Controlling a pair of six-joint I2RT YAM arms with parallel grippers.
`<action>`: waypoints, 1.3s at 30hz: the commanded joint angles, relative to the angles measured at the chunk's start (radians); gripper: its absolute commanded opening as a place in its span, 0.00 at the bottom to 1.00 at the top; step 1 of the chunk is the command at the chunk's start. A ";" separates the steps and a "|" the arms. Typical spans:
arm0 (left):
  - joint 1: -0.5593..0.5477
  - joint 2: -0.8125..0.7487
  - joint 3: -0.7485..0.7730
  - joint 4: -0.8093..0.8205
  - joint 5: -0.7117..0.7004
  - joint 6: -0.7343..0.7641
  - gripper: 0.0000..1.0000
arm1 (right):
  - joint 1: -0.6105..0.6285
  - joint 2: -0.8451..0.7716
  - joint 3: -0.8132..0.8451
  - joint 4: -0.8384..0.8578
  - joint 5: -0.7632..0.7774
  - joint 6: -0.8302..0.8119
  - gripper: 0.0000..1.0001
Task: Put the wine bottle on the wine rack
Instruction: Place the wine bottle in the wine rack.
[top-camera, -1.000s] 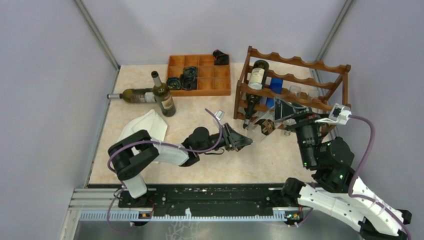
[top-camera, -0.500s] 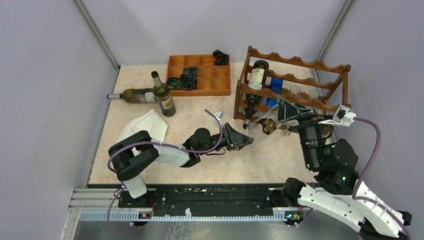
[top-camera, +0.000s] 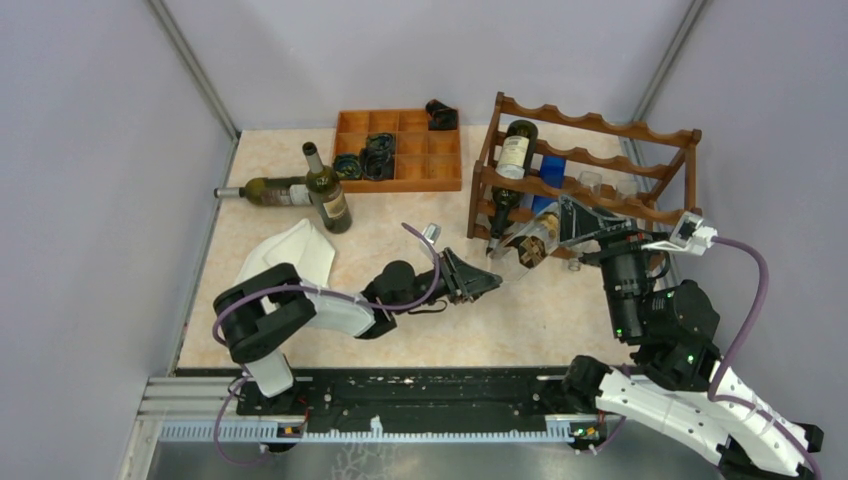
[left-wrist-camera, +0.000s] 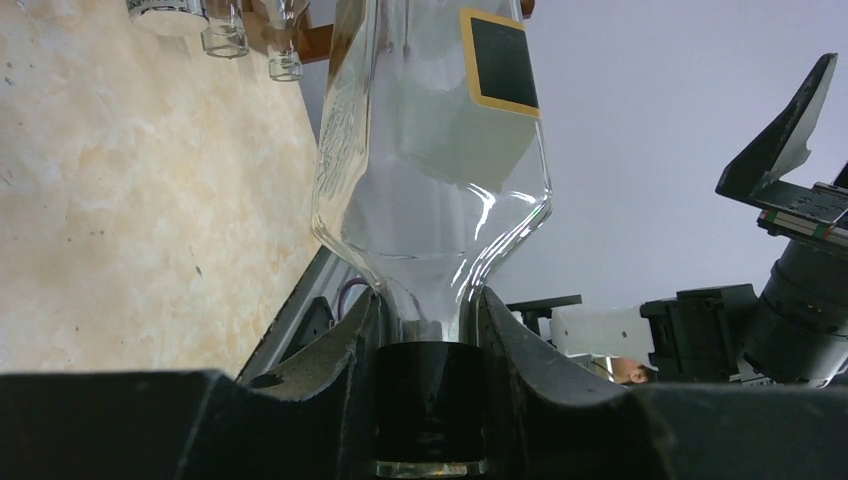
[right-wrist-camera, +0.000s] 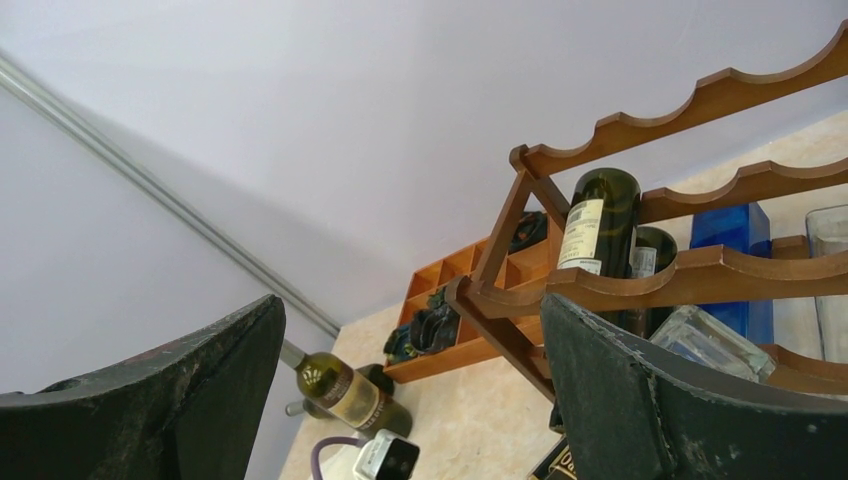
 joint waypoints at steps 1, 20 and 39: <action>0.009 -0.071 0.010 0.200 -0.122 -0.002 0.00 | -0.003 -0.008 0.010 0.005 0.003 0.004 0.96; 0.007 -0.026 0.052 0.199 -0.118 -0.001 0.00 | -0.003 0.003 0.010 0.003 0.001 0.014 0.95; -0.027 0.081 0.287 0.015 -0.273 0.059 0.00 | -0.003 -0.027 0.025 0.003 0.020 -0.016 0.96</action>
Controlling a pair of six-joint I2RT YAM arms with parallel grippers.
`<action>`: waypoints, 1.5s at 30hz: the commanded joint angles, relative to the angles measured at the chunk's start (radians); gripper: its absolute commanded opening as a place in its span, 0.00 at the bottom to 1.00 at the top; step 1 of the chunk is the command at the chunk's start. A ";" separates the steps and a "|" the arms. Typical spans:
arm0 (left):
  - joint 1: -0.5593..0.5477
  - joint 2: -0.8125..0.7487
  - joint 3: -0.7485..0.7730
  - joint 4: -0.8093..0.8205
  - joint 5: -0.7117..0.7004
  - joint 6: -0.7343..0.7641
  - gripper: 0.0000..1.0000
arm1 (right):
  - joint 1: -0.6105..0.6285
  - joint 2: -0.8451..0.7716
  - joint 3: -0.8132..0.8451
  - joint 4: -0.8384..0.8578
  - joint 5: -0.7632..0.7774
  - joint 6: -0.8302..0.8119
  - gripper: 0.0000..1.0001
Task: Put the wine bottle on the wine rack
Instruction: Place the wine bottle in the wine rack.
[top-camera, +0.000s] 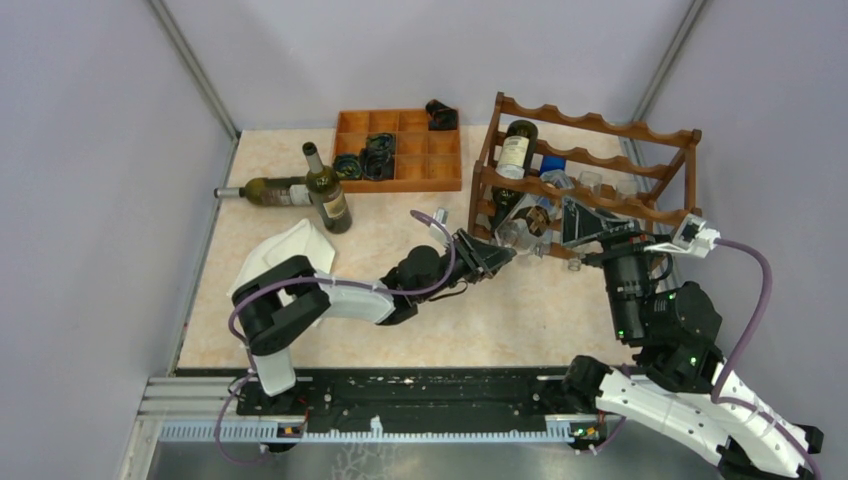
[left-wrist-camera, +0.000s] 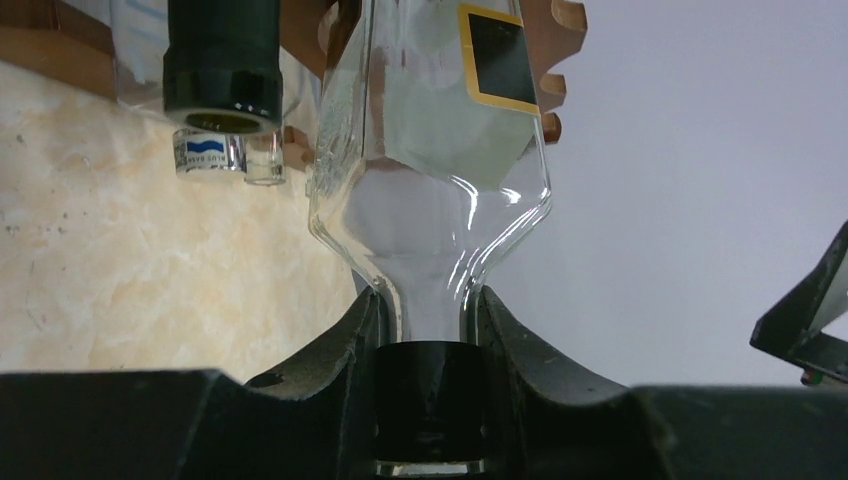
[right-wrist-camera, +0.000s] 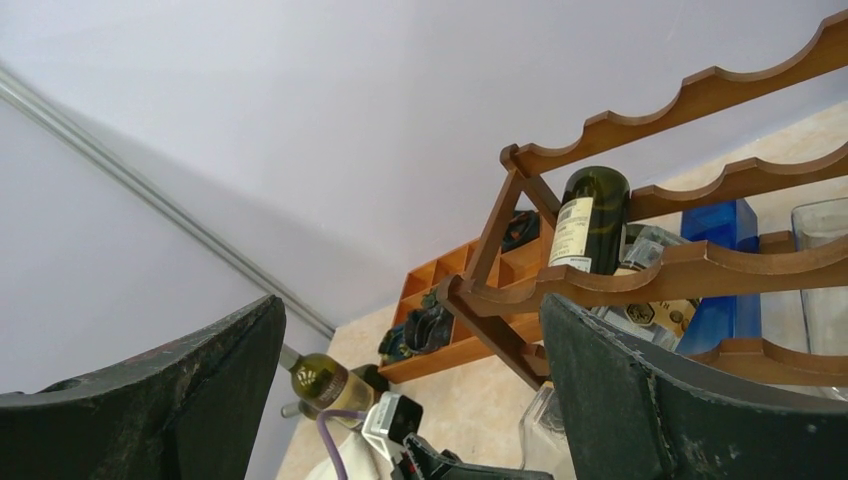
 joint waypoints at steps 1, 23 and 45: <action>-0.019 0.006 0.115 0.131 -0.093 0.030 0.00 | -0.003 -0.014 0.028 0.026 0.004 -0.025 0.95; -0.081 0.146 0.289 0.152 -0.259 0.081 0.00 | -0.001 0.060 0.227 -0.111 -0.022 -0.272 0.97; -0.104 0.267 0.470 0.123 -0.406 0.117 0.00 | 0.001 0.114 0.358 -0.210 -0.048 -0.432 0.98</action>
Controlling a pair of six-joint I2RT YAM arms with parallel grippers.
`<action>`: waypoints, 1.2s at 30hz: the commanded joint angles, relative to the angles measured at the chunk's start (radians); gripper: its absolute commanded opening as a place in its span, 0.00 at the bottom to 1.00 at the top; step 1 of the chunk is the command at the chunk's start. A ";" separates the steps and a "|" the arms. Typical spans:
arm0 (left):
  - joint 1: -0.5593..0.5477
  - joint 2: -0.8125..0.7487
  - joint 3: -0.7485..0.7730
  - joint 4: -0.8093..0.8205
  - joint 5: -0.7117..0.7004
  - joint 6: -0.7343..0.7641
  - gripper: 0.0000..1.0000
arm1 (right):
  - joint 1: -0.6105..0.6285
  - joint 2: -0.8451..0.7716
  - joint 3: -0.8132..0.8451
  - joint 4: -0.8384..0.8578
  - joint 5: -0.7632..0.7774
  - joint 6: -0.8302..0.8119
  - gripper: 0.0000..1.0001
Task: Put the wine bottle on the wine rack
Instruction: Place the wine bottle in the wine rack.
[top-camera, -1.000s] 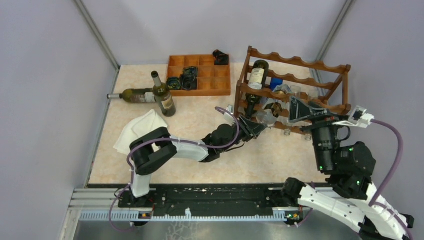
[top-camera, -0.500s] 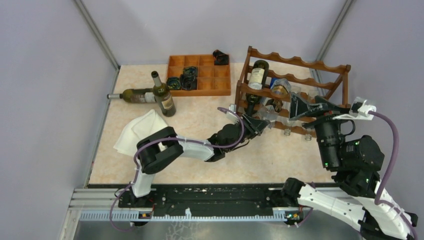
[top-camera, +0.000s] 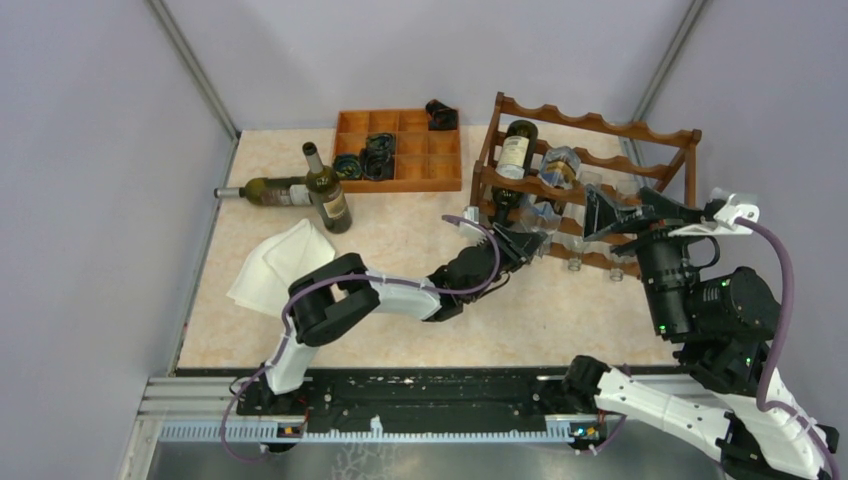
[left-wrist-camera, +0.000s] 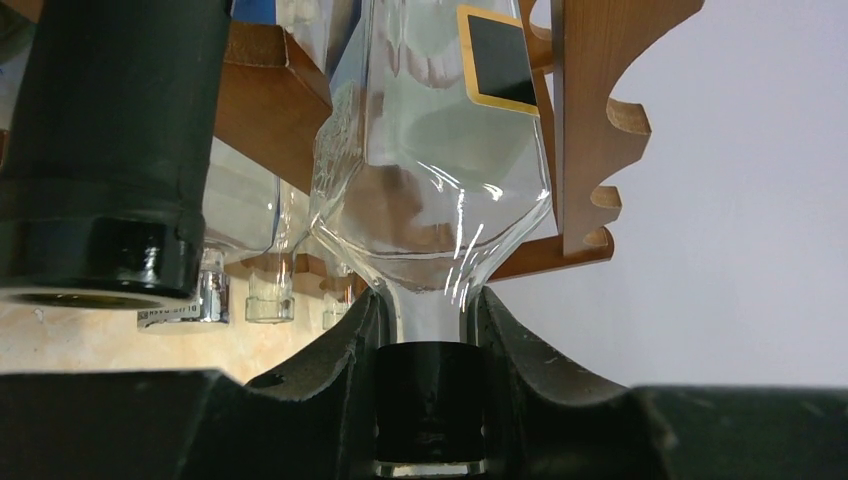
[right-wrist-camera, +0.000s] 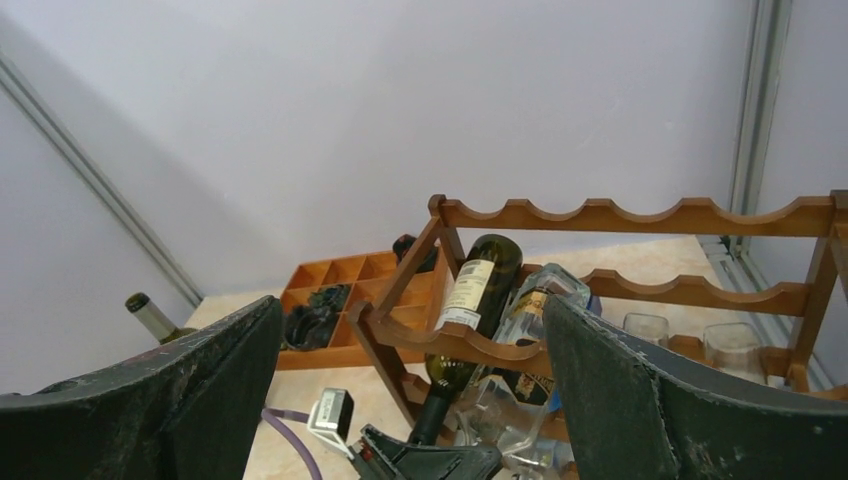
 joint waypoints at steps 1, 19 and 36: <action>-0.009 -0.021 0.105 0.158 -0.064 0.017 0.00 | 0.000 0.003 0.042 0.013 -0.012 -0.053 0.98; -0.009 0.060 0.325 -0.059 -0.102 0.013 0.00 | 0.040 -0.008 0.070 0.047 0.018 -0.128 0.99; 0.005 0.121 0.472 -0.213 -0.170 -0.008 0.00 | 0.151 -0.026 0.070 0.109 0.114 -0.217 0.98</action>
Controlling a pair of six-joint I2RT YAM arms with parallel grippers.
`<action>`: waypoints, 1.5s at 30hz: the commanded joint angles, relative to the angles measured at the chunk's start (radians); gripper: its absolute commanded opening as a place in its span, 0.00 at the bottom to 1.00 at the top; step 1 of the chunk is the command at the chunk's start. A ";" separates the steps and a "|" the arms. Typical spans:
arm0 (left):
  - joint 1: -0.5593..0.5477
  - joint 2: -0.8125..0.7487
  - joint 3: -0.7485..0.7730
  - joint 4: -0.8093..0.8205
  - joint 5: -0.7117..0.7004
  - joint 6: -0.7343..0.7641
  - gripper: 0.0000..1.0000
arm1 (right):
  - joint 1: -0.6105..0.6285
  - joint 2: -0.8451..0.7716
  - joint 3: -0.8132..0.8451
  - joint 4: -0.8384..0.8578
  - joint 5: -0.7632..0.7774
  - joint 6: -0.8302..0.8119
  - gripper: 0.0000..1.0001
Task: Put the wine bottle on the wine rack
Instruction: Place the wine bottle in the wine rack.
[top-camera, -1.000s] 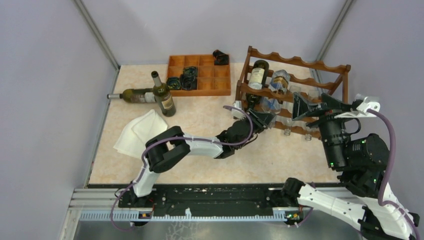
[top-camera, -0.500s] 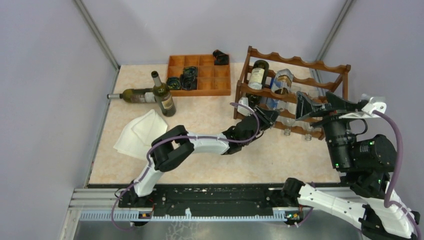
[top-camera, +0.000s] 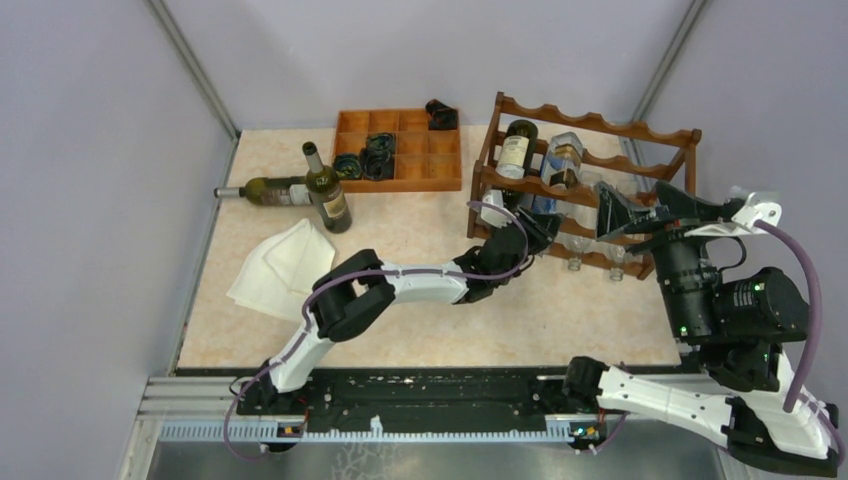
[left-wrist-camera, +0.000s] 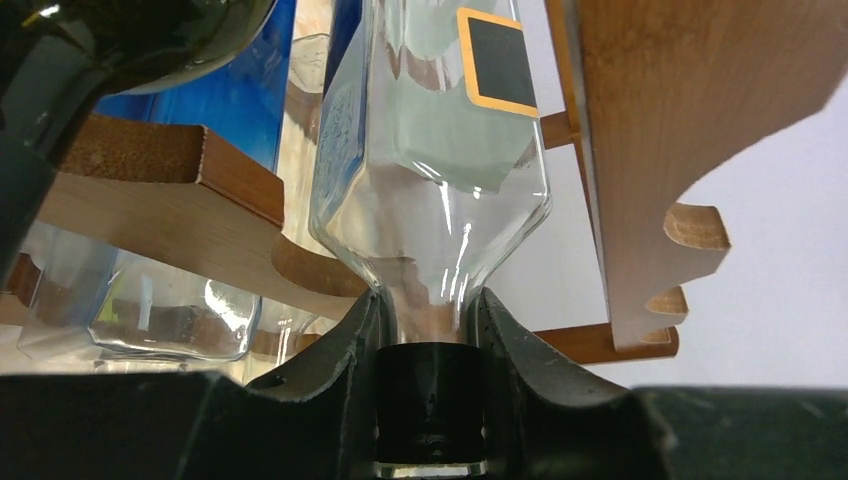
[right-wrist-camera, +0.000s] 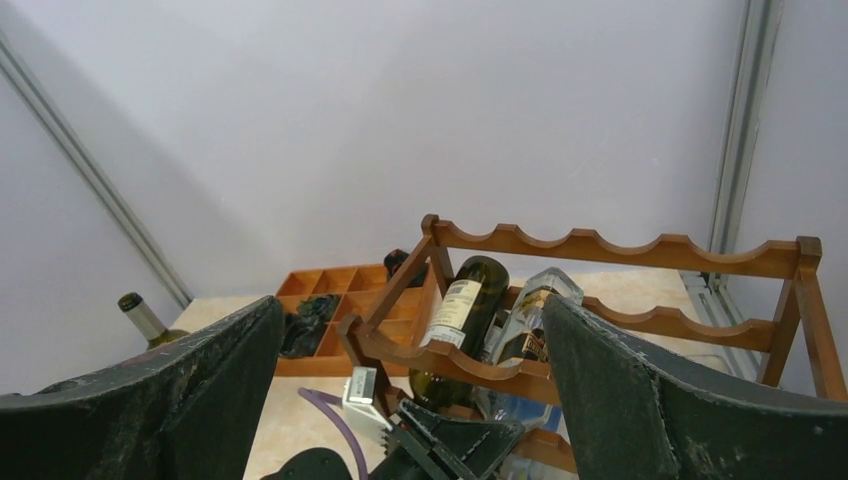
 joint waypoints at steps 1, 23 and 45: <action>0.008 -0.019 0.120 0.066 -0.038 -0.028 0.00 | 0.018 -0.022 0.026 0.059 0.030 -0.042 0.98; 0.053 0.064 0.254 -0.073 -0.016 -0.086 0.00 | 0.055 -0.057 0.006 0.076 0.082 -0.064 0.98; 0.068 0.018 0.139 -0.126 0.107 -0.191 0.56 | 0.070 -0.090 -0.017 0.084 0.099 -0.037 0.98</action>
